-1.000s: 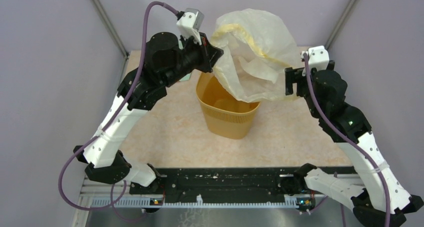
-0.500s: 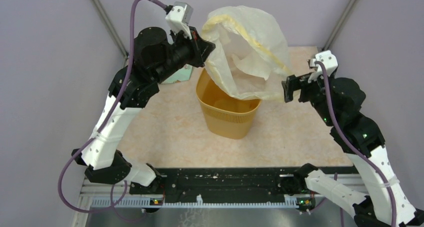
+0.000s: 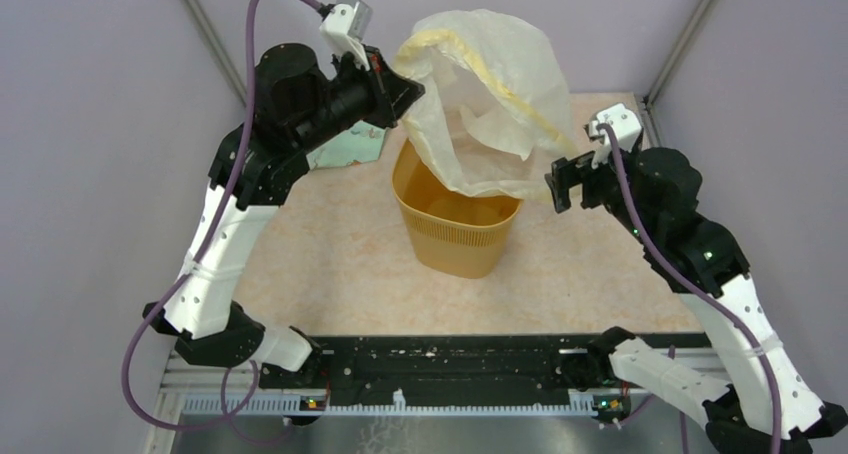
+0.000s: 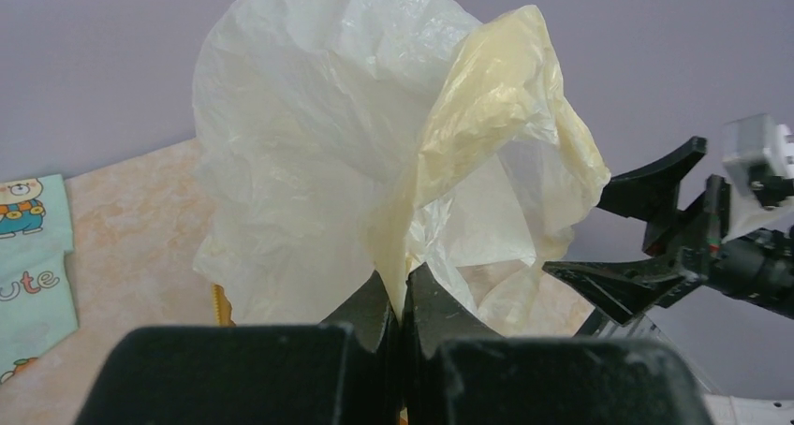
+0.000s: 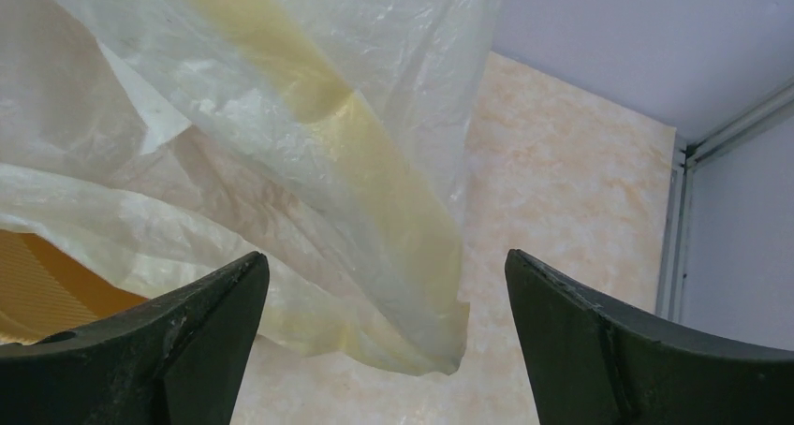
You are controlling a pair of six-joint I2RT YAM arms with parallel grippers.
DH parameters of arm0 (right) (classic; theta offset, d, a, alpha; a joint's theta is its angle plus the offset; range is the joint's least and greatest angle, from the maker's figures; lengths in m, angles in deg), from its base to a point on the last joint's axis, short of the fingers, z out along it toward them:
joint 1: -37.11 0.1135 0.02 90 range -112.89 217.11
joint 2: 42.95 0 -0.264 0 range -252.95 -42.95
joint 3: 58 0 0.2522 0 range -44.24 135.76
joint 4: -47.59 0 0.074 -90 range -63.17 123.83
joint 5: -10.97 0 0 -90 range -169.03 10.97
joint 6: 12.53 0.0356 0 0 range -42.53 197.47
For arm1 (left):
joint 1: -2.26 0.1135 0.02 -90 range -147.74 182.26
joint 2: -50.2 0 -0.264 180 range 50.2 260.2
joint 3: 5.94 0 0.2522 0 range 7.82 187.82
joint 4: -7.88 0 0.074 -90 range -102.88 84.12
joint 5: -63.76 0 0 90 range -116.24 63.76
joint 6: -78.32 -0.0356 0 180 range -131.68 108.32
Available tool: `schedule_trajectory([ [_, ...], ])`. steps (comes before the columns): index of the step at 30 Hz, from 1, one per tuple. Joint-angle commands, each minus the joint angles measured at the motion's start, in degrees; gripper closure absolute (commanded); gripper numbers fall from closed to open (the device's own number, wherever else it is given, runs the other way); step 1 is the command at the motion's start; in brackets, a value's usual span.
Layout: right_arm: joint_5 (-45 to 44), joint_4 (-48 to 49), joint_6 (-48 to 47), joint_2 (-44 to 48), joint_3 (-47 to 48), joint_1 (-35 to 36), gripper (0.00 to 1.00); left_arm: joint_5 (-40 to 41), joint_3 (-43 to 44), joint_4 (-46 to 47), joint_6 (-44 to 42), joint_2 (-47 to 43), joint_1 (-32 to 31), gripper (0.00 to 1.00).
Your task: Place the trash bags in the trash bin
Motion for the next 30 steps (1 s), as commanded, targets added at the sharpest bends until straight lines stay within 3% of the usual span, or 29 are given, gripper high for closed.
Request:
schedule_trajectory([
  [1,-3.5,4.8,-0.8,-2.2,-2.7,-0.4,0.05,-2.9,0.9,2.1,0.9,0.3,0.7,1.0],
  [3,-6.4,6.5,-0.3,-3.8,-2.8,-0.3,0.09,-3.1,0.7,2.4,0.8,0.4,0.9,1.0],
  [5,-10.1,9.4,0.9,-5.5,-1.3,-0.4,0.24,-3.8,0.4,3.7,0.4,0.8,0.9,1.0],
  [9,-15.2,13.4,3.9,-12.3,14.5,-0.4,0.99,-8.1,-0.4,14.3,-0.9,4.2,0.9,1.0],
  [12,-11.2,14.1,6.8,-17.4,35.1,-0.4,1.0,-14.1,15.0,17.6,-0.1,12.3,0.7,1.0],
  [14,-3.8,22.7,9.4,-15.0,39.4,-0.4,1.0,-17.0,21.4,24.2,0.2,13.6,-1.6,1.0],
  [17,5.2,41.8,11.9,-5.0,29.6,-0.3,1.0,-16.7,11.6,38.5,-5.4,6.2,-7.3,1.0],
  [18,7.2,46.2,12.5,-0.8,24.0,-0.4,1.0,-16.3,3.0,44.9,-7.0,2.7,-8.5,1.0],
  [20,8.0,50.7,12.8,3.7,15.9,-0.4,1.0,-13.1,-6.1,50.1,-9.3,-2.0,-8.9,1.0],
  [22,3.5,50.2,12.0,5.8,8.1,-0.4,1.0,-2.9,-6.6,44.2,-11.6,0.7,-8.9,1.0],
  [23,-0.4,47.7,11.3,5.1,5.1,-0.4,1.0,1.0,-3.3,34.4,-12.1,4.8,-8.6,1.0],
  [26,-13.0,33.5,11.5,-4.2,0.1,-0.4,1.0,2.0,14.5,10.4,-8.3,20.8,-6.2,1.0],
  [28,-11.0,21.7,14.7,-12.7,4.1,-0.4,1.0,0.5,21.1,2.8,-5.9,26.9,-6.0,1.0],
  [30,-5.8,17.2,16.3,-15.8,8.5,-0.3,1.0,-1.2,18.3,3.9,-4.7,26.2,-6.0,1.0],
])
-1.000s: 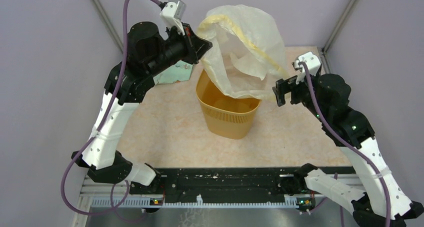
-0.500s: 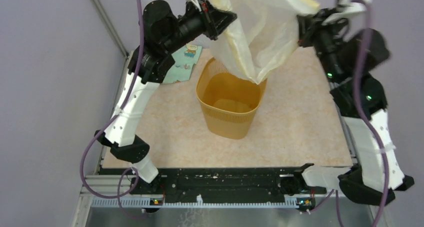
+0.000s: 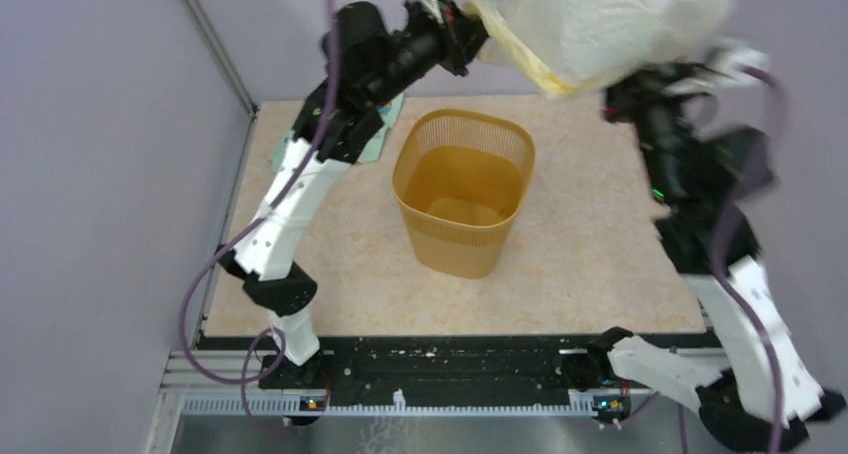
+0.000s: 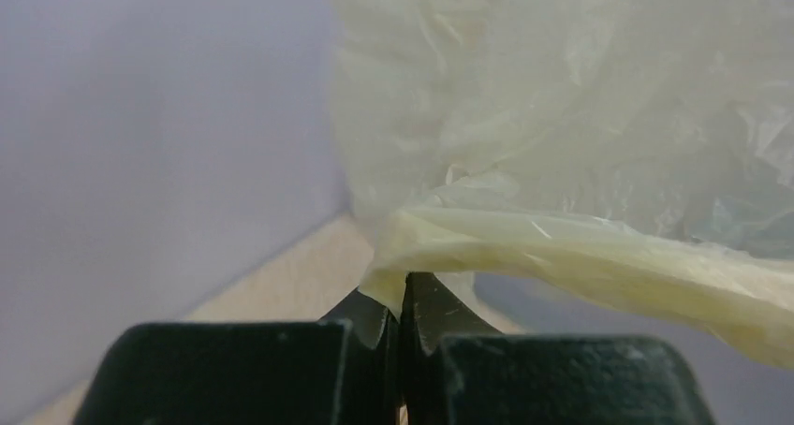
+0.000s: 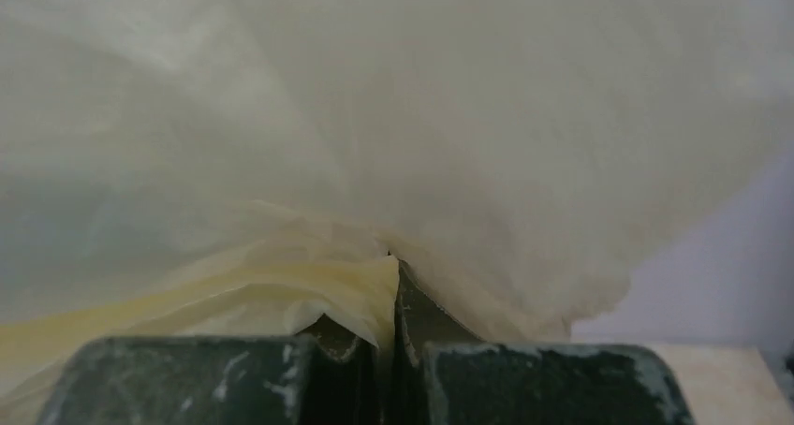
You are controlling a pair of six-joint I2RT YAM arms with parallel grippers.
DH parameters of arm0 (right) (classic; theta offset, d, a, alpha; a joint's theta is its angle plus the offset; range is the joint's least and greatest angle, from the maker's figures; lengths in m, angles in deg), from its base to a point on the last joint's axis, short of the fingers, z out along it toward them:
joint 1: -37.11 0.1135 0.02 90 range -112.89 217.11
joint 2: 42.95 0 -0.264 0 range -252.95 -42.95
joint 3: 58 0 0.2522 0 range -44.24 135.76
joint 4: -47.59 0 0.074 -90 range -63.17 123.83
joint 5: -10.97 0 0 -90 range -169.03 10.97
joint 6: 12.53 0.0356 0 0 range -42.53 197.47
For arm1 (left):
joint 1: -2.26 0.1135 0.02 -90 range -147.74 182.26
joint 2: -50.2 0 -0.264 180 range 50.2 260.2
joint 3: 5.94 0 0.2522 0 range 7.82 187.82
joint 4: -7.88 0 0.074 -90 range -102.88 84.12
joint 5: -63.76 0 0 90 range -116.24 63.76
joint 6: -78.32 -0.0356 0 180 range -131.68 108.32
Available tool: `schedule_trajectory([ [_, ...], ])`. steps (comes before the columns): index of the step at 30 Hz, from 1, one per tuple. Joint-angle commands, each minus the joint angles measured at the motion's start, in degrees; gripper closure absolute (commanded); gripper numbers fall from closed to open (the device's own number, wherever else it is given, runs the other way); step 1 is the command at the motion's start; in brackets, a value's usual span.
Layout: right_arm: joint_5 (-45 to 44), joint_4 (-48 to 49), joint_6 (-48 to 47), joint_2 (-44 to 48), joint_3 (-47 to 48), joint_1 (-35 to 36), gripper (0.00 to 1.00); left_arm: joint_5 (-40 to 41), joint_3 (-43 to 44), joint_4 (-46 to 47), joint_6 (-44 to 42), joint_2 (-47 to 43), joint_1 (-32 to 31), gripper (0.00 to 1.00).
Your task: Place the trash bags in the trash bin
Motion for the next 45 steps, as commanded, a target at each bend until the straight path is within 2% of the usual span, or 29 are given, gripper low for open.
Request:
schedule_trajectory([
  [1,2.3,-23.0,4.5,-15.6,2.0,-0.1,1.0,0.2,-5.6,-13.8,2.8,5.2,0.4,1.0],
  [3,2.7,-22.2,4.2,-13.5,8.0,-0.1,1.0,-0.8,-10.8,-8.0,3.0,0.2,0.4,1.0],
  [7,8.7,-22.3,3.4,-13.2,29.3,-0.1,1.0,-4.7,-12.3,2.3,3.7,-8.5,-0.1,1.0],
  [10,12.0,-19.8,4.0,-13.1,35.6,-0.1,1.0,-5.4,-15.7,11.9,4.1,-13.9,-0.5,1.0],
  [13,12.1,-18.0,3.4,-12.5,34.8,-0.1,1.0,-4.6,-17.6,15.1,3.5,-16.1,-0.5,1.0],
  [16,11.4,-19.7,3.6,-12.8,33.4,-0.2,1.0,-3.3,-16.5,12.7,3.0,-15.9,-0.5,1.0],
  [24,12.8,-21.9,5.1,-12.2,28.8,-0.1,1.0,1.5,-21.4,8.1,1.9,-19.3,-0.4,1.0],
  [32,20.9,-28.6,8.1,-15.0,29.9,-0.2,1.0,-2.8,-20.2,1.0,3.5,-20.9,-0.5,1.0],
  [45,19.4,-37.8,8.0,-17.0,35.9,-0.1,1.0,-5.7,-19.0,-0.6,5.5,-25.0,-0.5,1.0],
])
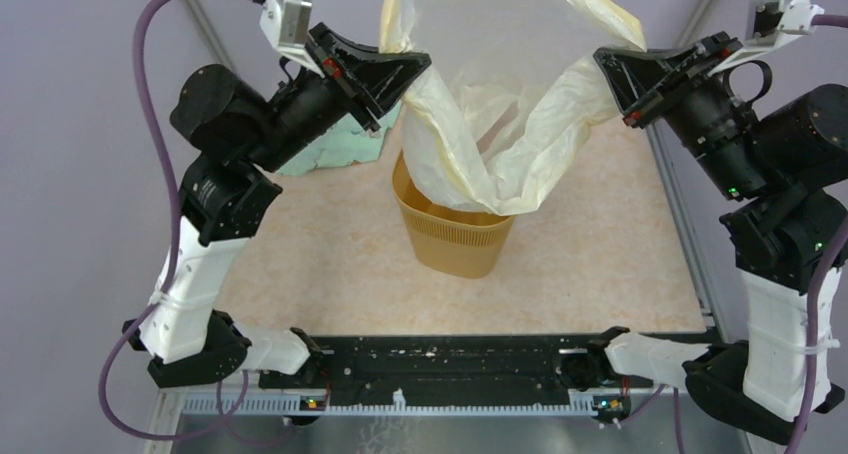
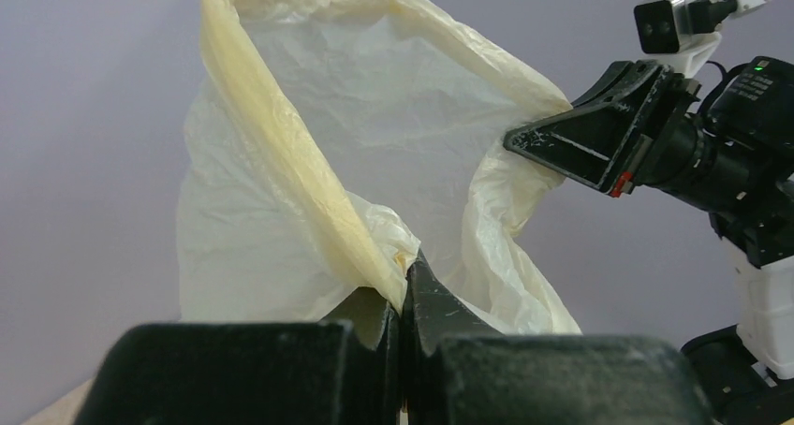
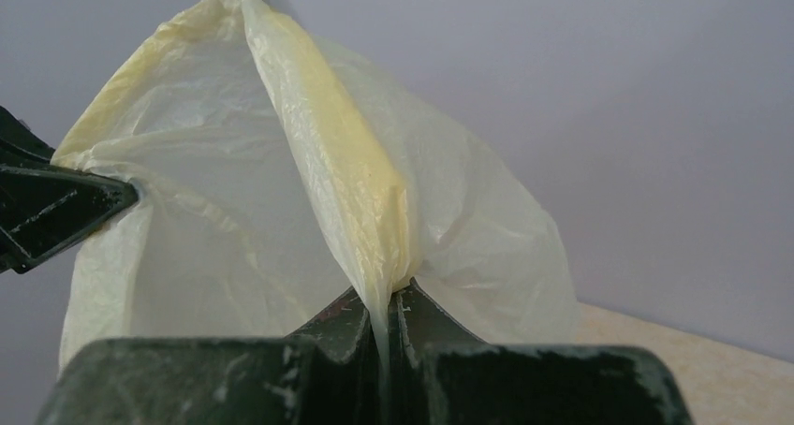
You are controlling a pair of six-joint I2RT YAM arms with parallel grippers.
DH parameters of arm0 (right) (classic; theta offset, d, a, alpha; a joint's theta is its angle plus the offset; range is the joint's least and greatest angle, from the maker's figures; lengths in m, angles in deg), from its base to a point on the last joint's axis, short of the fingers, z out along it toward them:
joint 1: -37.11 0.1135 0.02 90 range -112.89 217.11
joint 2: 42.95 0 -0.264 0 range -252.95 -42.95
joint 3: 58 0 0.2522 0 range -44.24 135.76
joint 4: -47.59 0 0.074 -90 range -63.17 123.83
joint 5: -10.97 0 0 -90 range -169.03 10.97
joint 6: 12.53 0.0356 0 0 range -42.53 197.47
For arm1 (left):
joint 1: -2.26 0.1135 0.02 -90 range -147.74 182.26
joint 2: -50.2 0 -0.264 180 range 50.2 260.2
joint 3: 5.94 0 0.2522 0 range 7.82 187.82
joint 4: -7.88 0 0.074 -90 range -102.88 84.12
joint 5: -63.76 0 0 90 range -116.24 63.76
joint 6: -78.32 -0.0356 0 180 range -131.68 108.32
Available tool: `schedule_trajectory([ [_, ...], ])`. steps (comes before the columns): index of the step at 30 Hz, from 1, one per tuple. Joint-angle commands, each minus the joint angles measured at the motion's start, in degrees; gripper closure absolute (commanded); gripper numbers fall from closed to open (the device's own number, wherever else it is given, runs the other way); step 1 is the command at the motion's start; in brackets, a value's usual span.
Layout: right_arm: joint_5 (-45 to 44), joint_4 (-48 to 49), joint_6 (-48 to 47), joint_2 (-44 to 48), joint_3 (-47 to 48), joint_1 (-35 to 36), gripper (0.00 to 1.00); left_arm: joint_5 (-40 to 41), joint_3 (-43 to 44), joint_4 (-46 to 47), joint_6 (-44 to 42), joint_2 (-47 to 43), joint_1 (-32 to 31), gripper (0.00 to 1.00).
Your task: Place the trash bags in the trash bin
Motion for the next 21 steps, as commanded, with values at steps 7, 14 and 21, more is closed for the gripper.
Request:
schedule_trajectory([
  [7,2.4,-6.2,1.8,-1.9,-0.5,-0.2,1.0,4.2,0.0,-3.4,1.2,-2.0,0.2,1.0],
  [14,2.2,-5.6,1.5,-1.7,-3.8,-0.2,0.96,7.0,-5.4,-2.9,1.9,-2.2,0.2,1.0],
  [21,-1.5,-9.1,1.2,-2.5,-2.6,-0.2,0.6,6.8,-5.7,-1.3,1.2,1.1,0.2,1.0],
])
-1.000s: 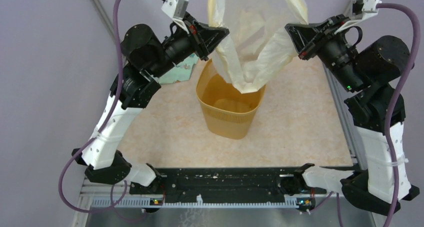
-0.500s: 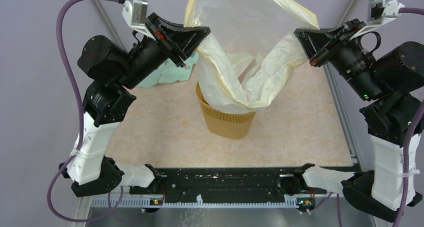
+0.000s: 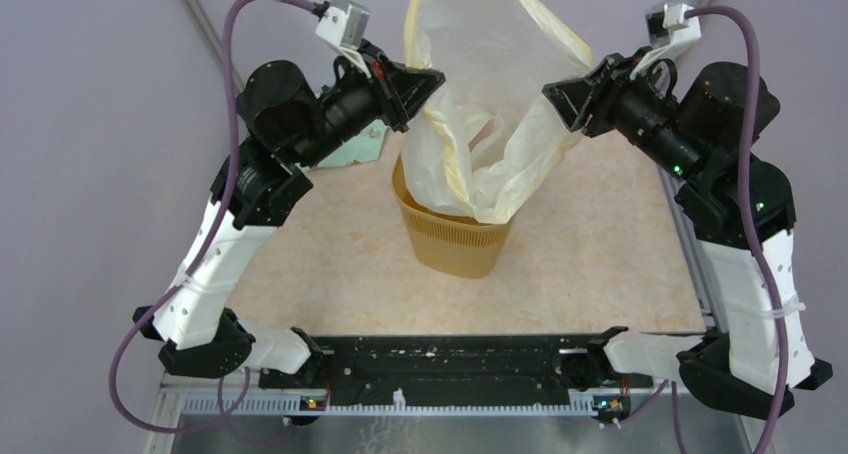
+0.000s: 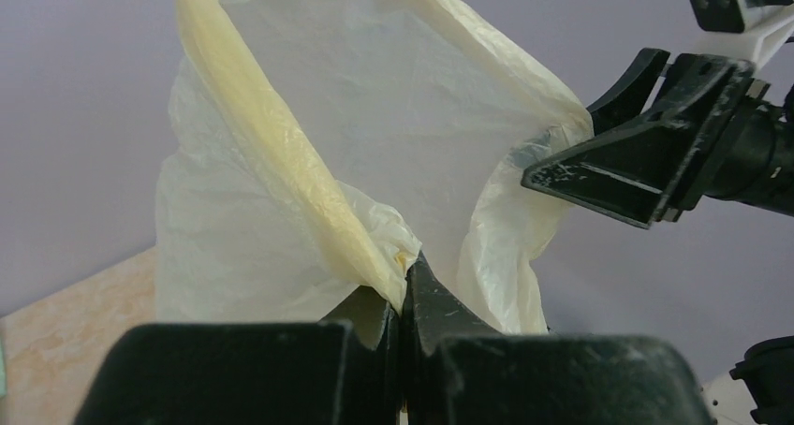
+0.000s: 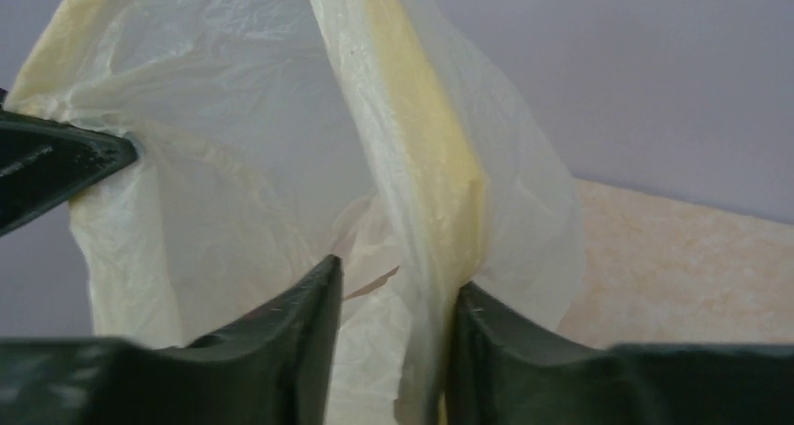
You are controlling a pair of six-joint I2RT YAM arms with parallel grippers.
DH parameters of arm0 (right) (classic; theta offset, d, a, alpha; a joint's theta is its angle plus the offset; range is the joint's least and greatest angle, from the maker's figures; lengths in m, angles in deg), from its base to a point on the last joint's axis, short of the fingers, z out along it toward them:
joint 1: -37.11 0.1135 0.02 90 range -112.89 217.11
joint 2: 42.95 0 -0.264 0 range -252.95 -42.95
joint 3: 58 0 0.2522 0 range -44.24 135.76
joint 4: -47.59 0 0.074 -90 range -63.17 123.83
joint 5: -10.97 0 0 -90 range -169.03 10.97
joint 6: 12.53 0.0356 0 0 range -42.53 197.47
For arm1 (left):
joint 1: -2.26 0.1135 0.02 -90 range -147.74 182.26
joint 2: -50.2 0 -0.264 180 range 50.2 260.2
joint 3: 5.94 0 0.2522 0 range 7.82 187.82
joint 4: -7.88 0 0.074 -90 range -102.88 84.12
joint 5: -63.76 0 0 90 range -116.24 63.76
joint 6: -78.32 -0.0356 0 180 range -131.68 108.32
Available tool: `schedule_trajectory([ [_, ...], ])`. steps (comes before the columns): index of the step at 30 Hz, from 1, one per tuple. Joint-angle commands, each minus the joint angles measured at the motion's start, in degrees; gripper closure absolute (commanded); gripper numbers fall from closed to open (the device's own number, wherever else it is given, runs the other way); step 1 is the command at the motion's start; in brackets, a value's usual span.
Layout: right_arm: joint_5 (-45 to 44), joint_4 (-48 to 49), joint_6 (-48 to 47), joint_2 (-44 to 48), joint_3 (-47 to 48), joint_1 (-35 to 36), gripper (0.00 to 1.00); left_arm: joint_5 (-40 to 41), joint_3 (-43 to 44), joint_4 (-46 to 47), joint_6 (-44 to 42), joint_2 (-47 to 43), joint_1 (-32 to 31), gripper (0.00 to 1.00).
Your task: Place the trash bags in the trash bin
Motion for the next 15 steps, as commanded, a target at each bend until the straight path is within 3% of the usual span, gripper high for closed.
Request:
schedule_trajectory([
  [1,-3.1,-2.3,-0.4,0.9,2.5,-0.2,0.52,0.2,0.6,2.3,-0.1,1.6,0.2,1.0],
  [3,-4.6,-5.5,-1.1,0.4,4.6,-0.2,0.38,-0.3,0.8,1.9,0.3,2.0,0.2,1.0],
  [6,-8.1,-11.6,-2.3,-0.8,9.0,-0.2,0.3,0.0,-0.2,1.2,0.9,1.1,0.2,1.0],
  [15,-15.0,-24.7,-5.4,-4.4,18.6,-0.2,0.25,0.6,-4.1,1.2,0.8,-3.0,0.2,1.0],
])
